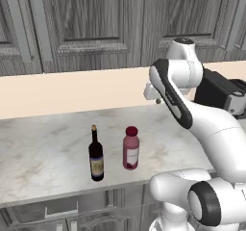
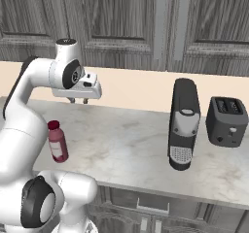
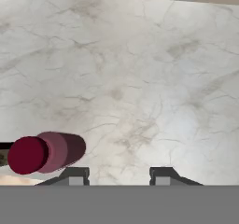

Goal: There is a wine glass and glass cup on the dining counter. Place the wine bottle next to the wine glass and the juice bottle next to the glass cup.

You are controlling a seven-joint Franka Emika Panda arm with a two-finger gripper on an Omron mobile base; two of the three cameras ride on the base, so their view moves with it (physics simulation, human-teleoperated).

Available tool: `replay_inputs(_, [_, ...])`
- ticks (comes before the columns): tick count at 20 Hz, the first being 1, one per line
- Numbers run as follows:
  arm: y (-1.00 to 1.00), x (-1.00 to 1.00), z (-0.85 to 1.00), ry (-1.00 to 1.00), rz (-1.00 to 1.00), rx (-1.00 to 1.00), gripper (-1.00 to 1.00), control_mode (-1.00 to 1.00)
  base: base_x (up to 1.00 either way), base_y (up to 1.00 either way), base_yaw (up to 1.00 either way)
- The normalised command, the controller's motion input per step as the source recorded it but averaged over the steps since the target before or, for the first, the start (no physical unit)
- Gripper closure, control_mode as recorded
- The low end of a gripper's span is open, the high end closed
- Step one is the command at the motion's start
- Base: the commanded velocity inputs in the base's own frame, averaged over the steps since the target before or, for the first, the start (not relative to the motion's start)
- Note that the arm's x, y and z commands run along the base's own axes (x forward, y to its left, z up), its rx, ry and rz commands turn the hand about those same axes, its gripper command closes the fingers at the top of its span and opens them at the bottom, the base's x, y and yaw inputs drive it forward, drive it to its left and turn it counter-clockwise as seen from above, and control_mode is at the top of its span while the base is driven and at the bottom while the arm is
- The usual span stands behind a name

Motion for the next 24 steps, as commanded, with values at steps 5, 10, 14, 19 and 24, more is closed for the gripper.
replay_inputs(5, [0.01,-0.03,0.0,0.01,0.0,0.0,-1.0,-1.0,0.0,0.0,0.0])
replay_inputs(10, [0.21,-0.14,0.0,0.0,0.0,0.0,-1.0,-1.0,0.0,0.0,0.0])
replay_inputs(14, [0.37,-0.13,-0.01,0.0,0.0,0.01,-1.0,-1.0,0.0,0.0,0.0])
replay_inputs(19, [0.33,-0.03,-0.08,0.0,0.0,0.04,-1.0,-1.0,0.0,0.0,0.0])
replay_inputs(24, [0.3,0.02,-0.16,0.07,0.02,0.0,-1.0,-1.0,0.0,0.0,0.0])
